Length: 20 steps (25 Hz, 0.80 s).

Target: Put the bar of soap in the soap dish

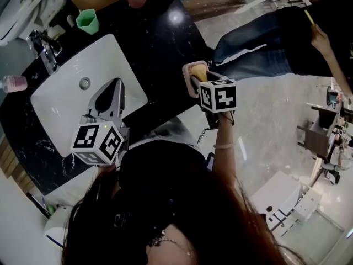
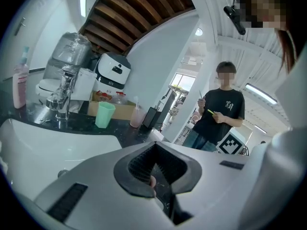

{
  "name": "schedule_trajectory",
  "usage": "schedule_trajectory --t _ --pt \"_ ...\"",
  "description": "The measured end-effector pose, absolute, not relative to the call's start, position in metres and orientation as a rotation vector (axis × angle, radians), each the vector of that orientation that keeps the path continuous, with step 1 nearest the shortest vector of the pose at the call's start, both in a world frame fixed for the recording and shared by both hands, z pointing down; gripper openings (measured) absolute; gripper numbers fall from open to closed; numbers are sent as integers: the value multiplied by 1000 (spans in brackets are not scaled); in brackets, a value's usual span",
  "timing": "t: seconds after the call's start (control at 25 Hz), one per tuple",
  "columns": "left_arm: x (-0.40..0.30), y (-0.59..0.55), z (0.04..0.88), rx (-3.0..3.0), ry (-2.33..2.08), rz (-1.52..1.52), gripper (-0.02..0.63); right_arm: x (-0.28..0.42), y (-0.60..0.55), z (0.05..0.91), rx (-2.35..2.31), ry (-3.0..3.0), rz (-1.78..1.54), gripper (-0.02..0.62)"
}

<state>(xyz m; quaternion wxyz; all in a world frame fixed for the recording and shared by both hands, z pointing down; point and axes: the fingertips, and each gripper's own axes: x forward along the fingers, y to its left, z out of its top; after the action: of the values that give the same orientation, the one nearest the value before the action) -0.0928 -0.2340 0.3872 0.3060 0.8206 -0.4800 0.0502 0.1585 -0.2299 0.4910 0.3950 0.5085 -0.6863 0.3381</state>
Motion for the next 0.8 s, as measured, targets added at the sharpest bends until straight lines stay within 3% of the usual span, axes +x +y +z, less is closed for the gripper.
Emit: schedule_trajectory --t 0.8 --pt "-83 -238 402 2141 -1247 181 -5 161 -232 504 1241 -1732 902 198"
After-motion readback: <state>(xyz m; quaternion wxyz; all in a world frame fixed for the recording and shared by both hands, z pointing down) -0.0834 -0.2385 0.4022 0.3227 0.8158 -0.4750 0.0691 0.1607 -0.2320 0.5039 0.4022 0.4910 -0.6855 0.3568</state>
